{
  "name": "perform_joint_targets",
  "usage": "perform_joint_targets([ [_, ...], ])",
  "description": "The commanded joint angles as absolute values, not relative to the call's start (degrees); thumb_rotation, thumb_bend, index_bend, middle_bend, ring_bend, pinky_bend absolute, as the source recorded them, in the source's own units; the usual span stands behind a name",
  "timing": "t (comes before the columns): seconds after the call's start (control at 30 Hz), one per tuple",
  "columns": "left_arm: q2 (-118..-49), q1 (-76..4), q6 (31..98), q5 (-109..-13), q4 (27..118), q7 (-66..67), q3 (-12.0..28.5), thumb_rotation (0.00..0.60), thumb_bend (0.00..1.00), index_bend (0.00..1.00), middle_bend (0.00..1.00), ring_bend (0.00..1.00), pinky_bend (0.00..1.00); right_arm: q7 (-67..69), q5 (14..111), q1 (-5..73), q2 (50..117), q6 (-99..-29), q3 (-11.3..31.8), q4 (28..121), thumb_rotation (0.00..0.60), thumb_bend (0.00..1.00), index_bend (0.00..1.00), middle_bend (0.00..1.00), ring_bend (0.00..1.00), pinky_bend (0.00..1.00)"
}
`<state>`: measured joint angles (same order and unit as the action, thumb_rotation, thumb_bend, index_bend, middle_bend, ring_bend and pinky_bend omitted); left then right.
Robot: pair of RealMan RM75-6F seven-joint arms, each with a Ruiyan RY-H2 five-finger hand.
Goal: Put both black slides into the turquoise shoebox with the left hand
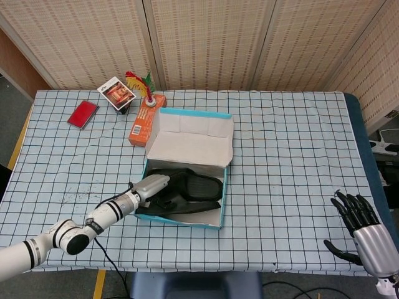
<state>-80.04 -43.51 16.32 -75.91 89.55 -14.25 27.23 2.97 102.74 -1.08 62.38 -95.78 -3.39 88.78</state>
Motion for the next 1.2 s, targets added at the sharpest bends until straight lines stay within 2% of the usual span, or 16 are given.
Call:
perform_joint_targets([
  [0.03,-78.7,-43.4,18.9,-77.1,91.0,-15.8,26.1,0.600,0.42,0.00,0.00,0.00,0.01,2.9,102.8,-1.1,62.4,-95.7,-3.4,88.8,0.476,0.16,0.00,0.00,0.00,0.00],
  [0.23,-74.1,-41.6,25.1,-80.3,96.5,-20.1,25.5,0.600,0.42,0.00,0.00,0.00,0.01,3.0,102.7,-1.0,62.4,-95.6,-3.4,88.8,0.476,0.16,0.00,0.00,0.00,0.00],
  [0.33,-70.4,-39.2,29.7,-84.4,100.8,-21.5,23.7,0.600,0.43,0.00,0.00,0.00,0.01,3.0,102.9,-0.8,62.4,-95.2,-3.5,88.8,0.477,0.16,0.00,0.00,0.00,0.00],
  [0.47,-66.2,-35.7,36.1,-90.5,104.6,-21.8,19.0,0.600,0.44,0.00,0.00,0.00,0.02,2.7,103.1,-0.6,62.6,-94.8,-3.7,88.8,0.475,0.16,0.00,0.00,0.00,0.00],
  [0.6,-64.1,-33.9,40.5,-94.6,105.7,-22.7,13.9,0.600,0.49,0.00,0.00,0.03,0.02,2.3,103.4,-0.5,62.7,-94.4,-4.0,88.9,0.477,0.16,0.00,0.00,0.00,0.00],
  [0.8,-63.2,-32.5,45.8,-99.4,105.8,-20.4,8.2,0.600,0.58,0.00,0.02,0.05,0.02,2.3,103.8,-0.6,62.7,-94.8,-4.1,88.9,0.477,0.16,0.00,0.00,0.00,0.00],
  [1.2,-65.0,-31.5,50.9,-101.3,105.3,-8.2,2.7,0.600,0.58,0.00,0.05,0.10,0.03,2.3,104.0,-0.3,62.6,-94.2,-4.5,89.0,0.478,0.16,0.00,0.00,0.00,0.00],
])
